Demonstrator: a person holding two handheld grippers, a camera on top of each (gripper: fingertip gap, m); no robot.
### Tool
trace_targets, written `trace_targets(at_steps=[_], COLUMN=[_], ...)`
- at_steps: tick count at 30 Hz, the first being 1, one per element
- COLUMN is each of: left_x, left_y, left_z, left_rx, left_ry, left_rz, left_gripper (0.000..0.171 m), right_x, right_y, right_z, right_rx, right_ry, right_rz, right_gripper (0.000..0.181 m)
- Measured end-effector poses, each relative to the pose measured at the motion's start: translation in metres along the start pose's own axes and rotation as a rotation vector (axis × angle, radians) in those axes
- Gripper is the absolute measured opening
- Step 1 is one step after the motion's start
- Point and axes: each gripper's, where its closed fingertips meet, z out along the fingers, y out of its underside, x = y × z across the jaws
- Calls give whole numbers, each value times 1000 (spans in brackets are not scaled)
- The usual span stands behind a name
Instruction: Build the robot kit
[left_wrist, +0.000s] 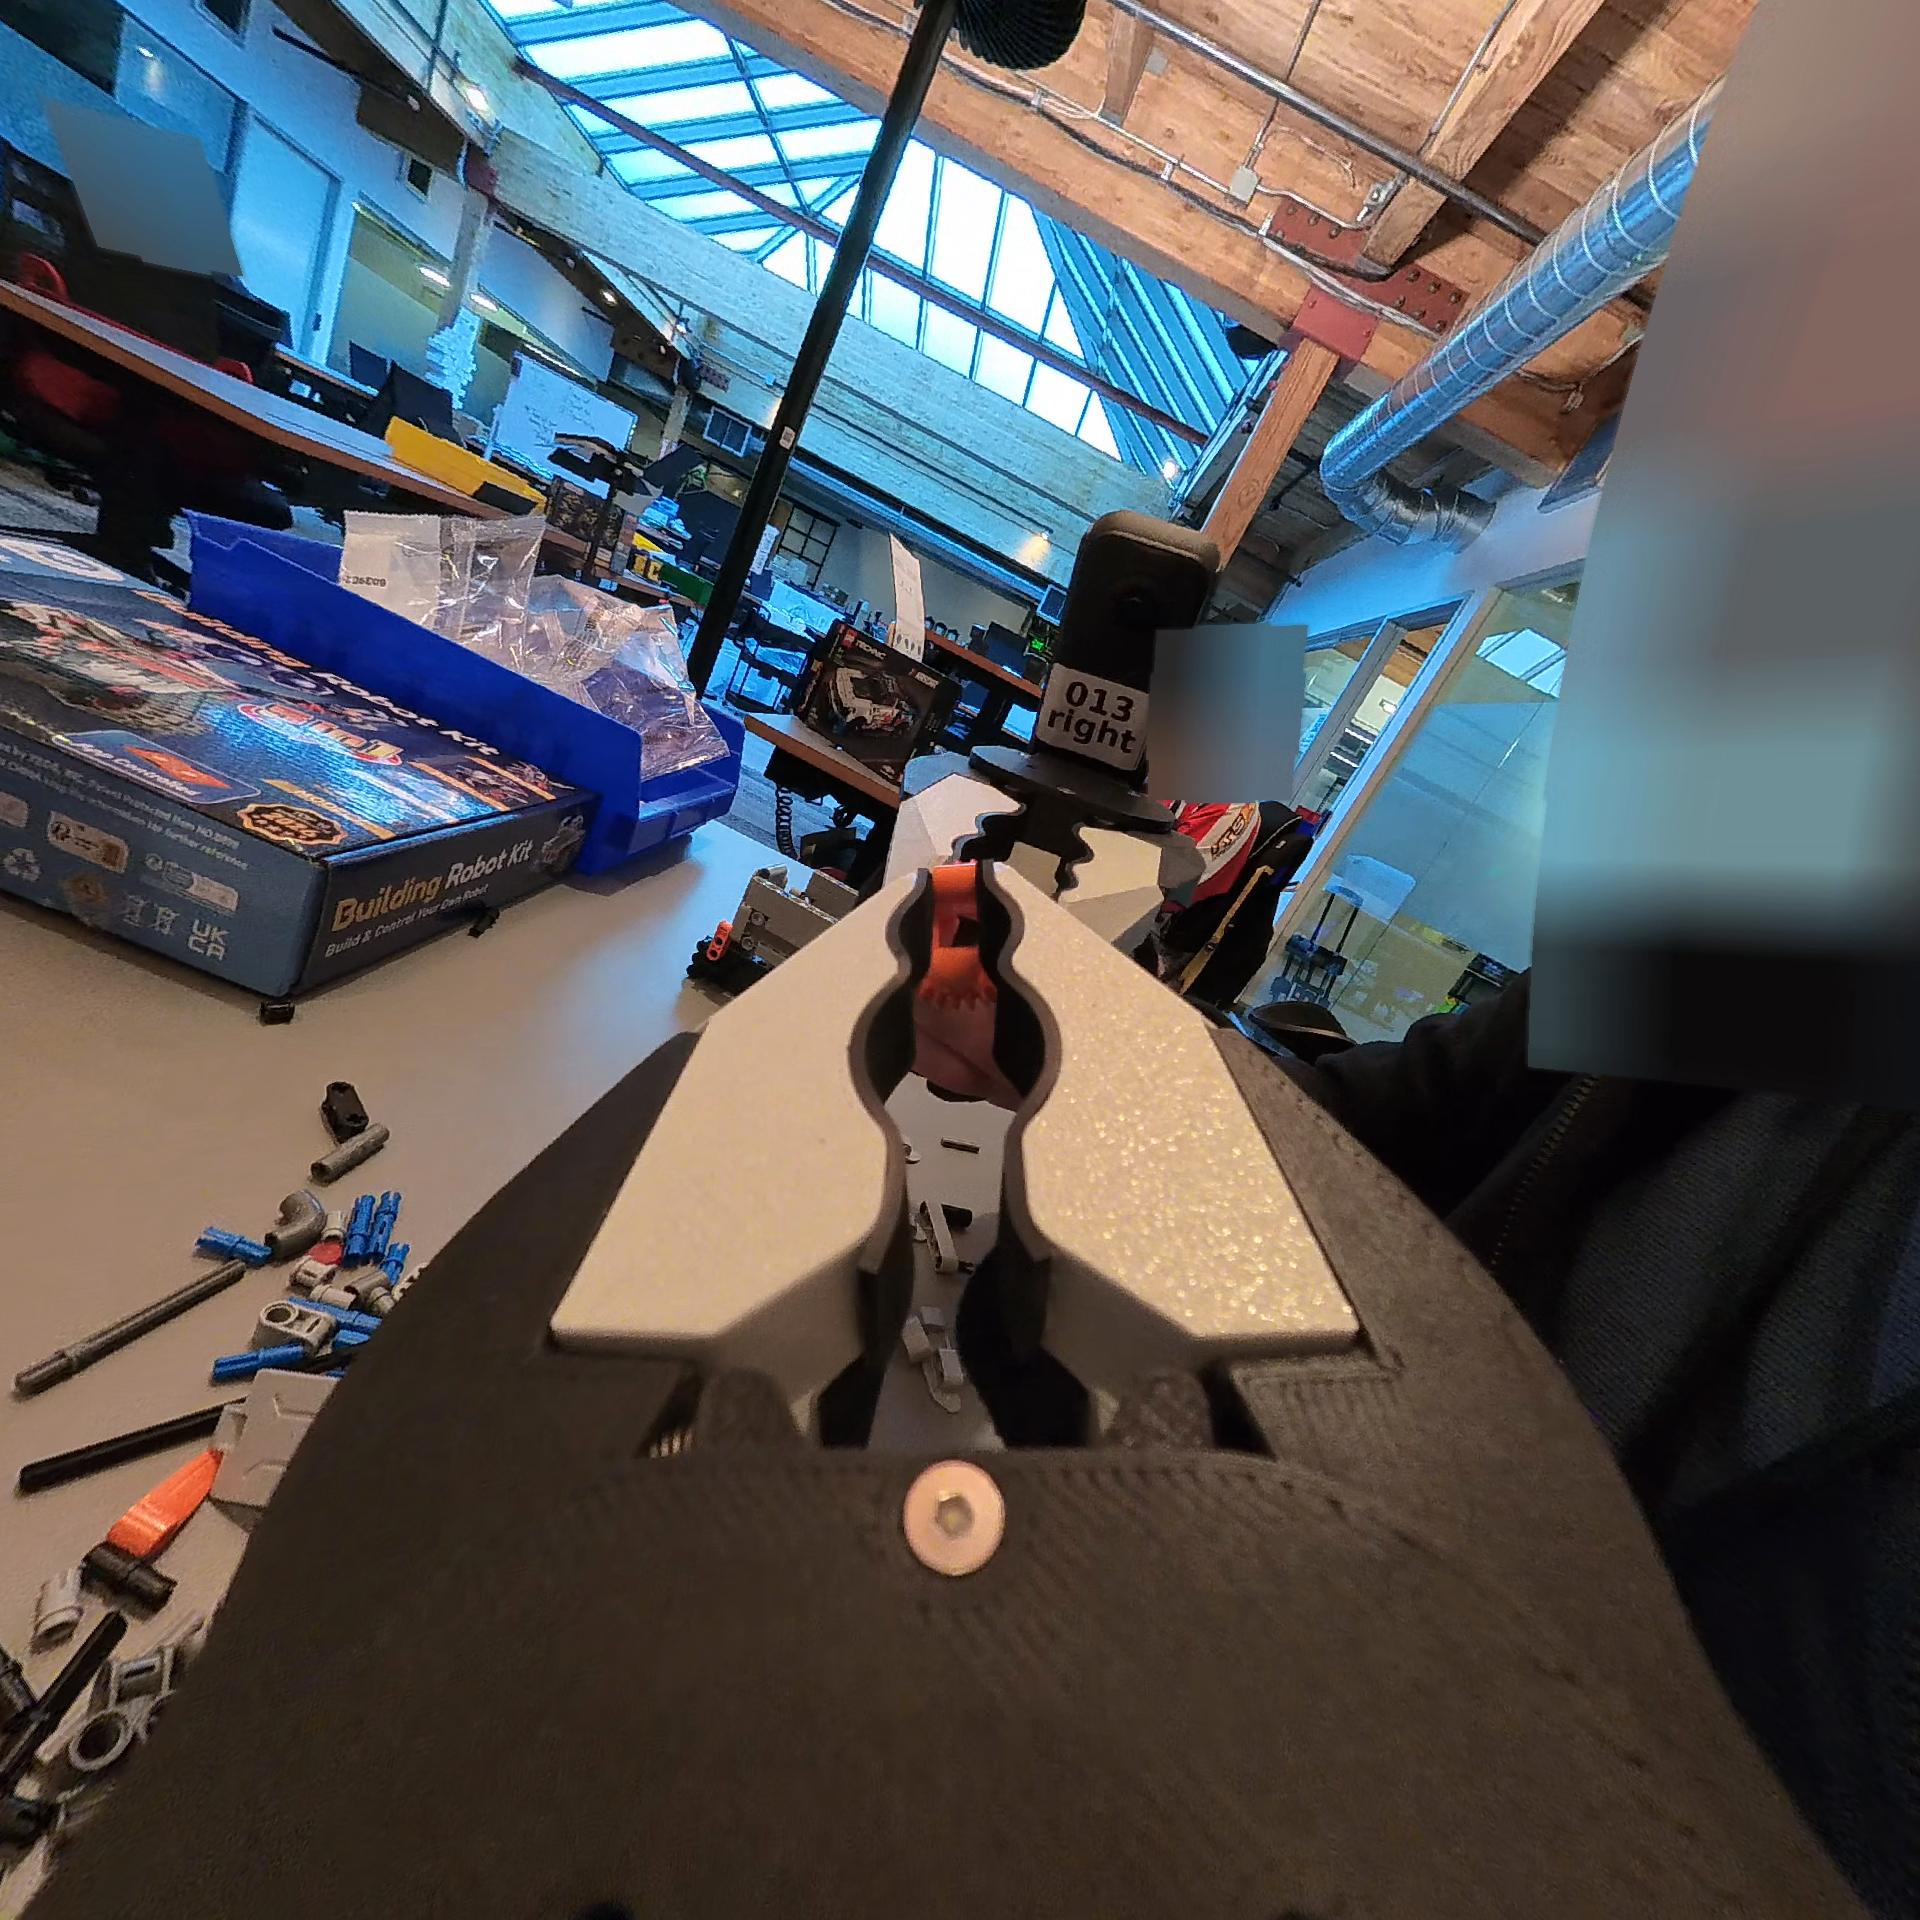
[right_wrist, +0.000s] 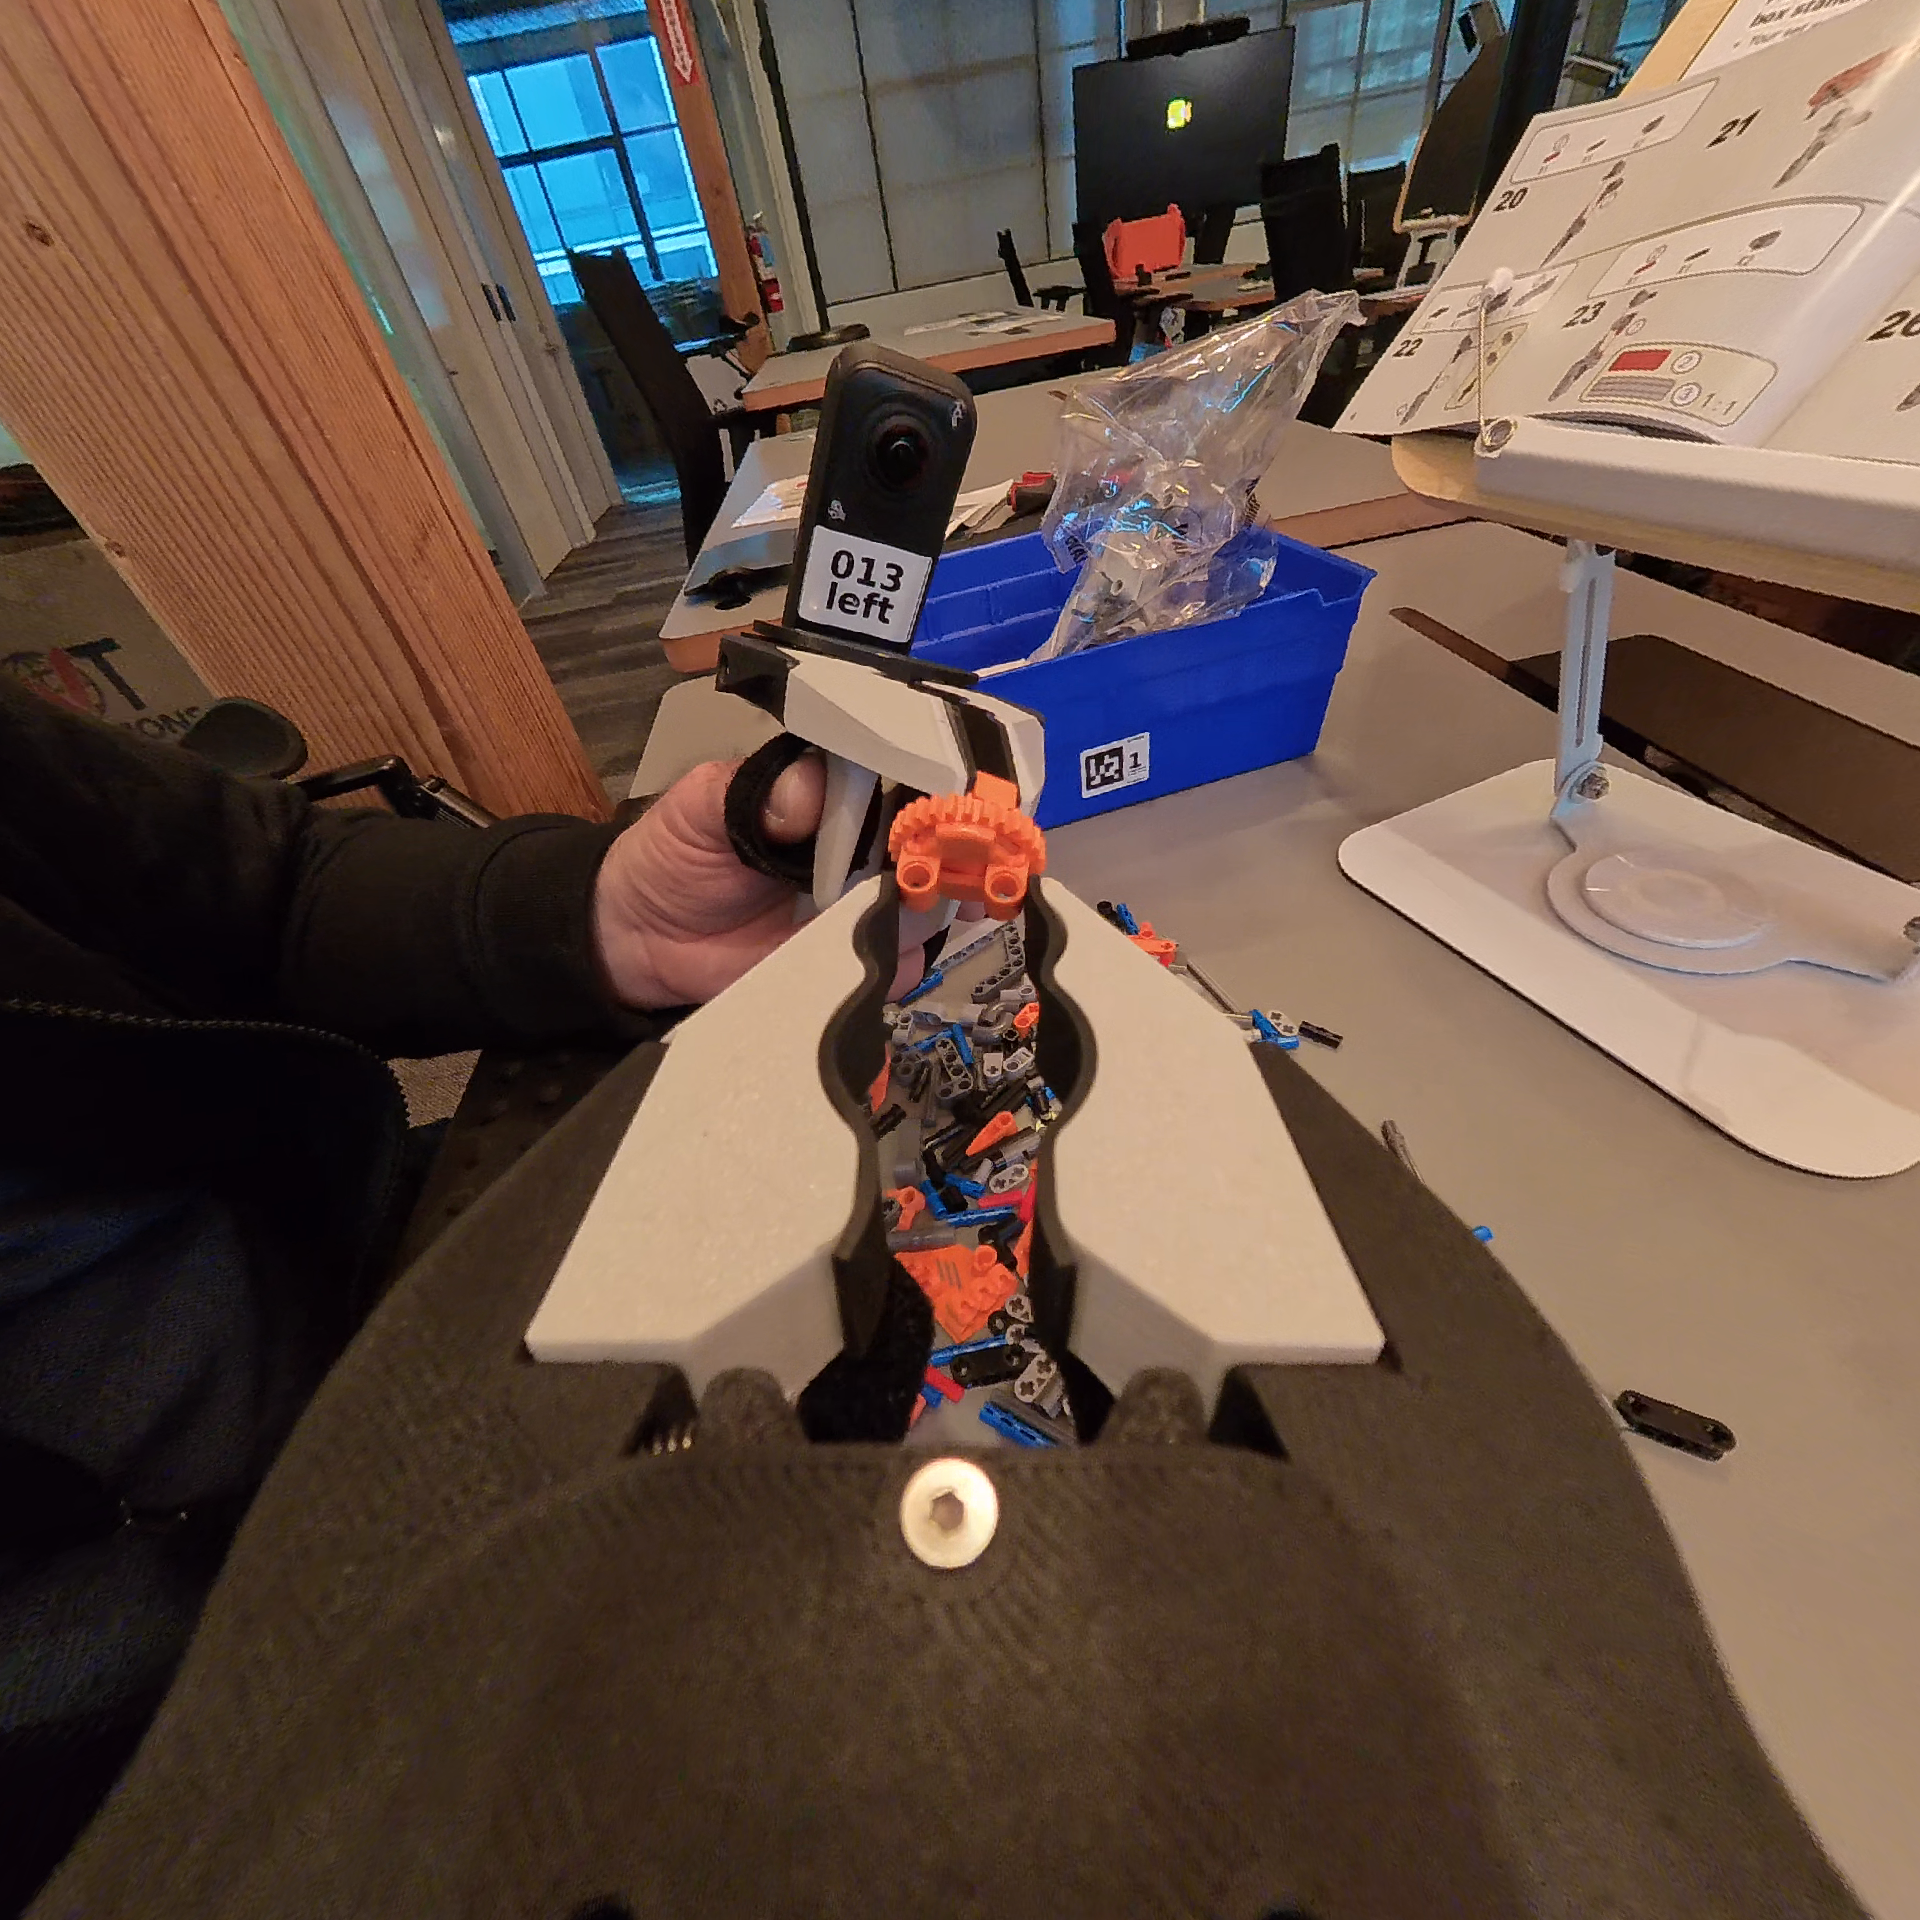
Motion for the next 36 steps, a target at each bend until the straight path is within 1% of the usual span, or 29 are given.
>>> trace_targets(at_steps=[3,6,11,14,15,18,20,23,27,36], left_x=[0,-2,-5,-6,-5,-5,-5,-2,1,1], left_y=[-1,-4,-4,0,1,4,5,4,4,4], left_z=[0,-3,-4,-1,0,2,2,3,3,3], left_rx=[3,25,27,8,4,-12,-17,-20,-20,-25], left_ry=[3,-4,-19,-26,-23,-27,-29,-17,-5,2], left_rz=[-3,-18,-23,-23,-25,-12,-2,4,7,0], left_gripper=[6,6,6,6,6,6,6,6,6,8], right_x=[0,4,5,4,5,7,5,3,0,-1], right_y=[0,1,3,3,3,4,2,1,-1,-1], right_z=[-1,-3,-2,1,1,-1,-3,-4,-5,-5], right_rx=[-2,-16,-85,-110,-113,-104,-80,-57,-36,-35], right_ry=[-8,20,134,186,203,184,138,75,31,12], right_rz=[8,-14,-195,-279,-287,-239,-188,-118,-70,-58], right_gripper=[22,29,40,39,37,25,22,22,22,21])
